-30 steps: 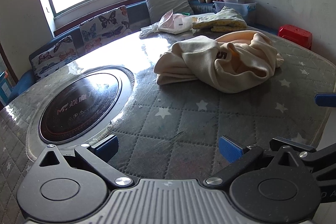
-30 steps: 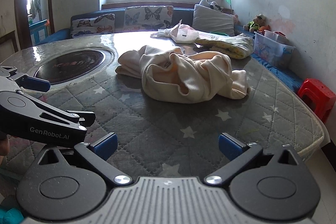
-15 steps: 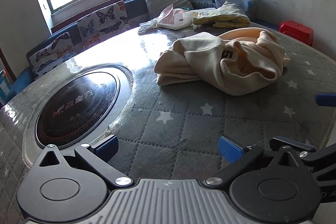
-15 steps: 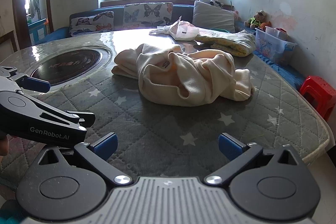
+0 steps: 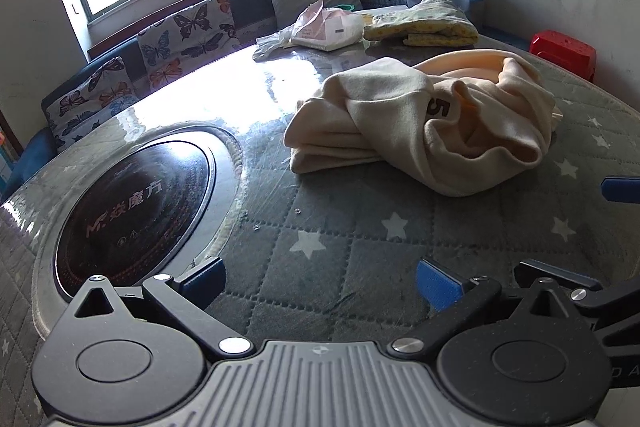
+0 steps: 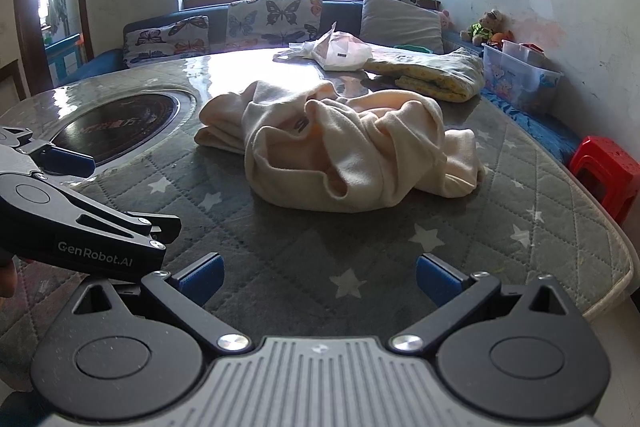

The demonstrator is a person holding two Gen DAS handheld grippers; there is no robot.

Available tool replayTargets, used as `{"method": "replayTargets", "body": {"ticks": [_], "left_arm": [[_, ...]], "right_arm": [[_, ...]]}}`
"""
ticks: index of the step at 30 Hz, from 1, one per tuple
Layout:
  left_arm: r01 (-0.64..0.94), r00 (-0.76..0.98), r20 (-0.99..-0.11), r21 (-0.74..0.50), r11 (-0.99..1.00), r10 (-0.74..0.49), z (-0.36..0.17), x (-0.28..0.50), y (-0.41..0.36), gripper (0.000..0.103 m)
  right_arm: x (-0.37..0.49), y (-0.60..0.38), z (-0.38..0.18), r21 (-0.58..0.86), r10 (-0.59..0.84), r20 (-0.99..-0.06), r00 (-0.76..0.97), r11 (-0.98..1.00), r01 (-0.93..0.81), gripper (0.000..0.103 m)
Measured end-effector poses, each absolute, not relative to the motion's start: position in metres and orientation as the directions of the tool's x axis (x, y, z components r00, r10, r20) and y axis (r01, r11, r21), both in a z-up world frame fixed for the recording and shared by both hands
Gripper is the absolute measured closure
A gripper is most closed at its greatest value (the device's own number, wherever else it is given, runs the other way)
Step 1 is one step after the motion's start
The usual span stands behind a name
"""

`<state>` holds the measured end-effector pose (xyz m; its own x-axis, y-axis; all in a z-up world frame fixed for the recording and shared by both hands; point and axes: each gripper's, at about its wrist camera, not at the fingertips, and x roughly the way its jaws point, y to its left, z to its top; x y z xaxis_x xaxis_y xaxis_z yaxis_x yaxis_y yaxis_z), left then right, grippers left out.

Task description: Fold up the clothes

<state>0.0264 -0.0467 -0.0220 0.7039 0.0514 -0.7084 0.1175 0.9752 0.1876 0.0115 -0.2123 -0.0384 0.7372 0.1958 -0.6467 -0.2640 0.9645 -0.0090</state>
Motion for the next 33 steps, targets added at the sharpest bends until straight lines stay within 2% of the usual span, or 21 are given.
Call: {"method": "replayTargets", "body": {"ticks": [33], "left_arm": [[0.165, 0.667, -0.745, 0.155, 0.974, 0.005, 0.002, 0.091, -0.060, 0.000]], "right_arm": [[0.075, -0.234, -0.013, 0.022, 0.202, -0.640, 0.741, 0.969, -0.245, 0.000]]}}
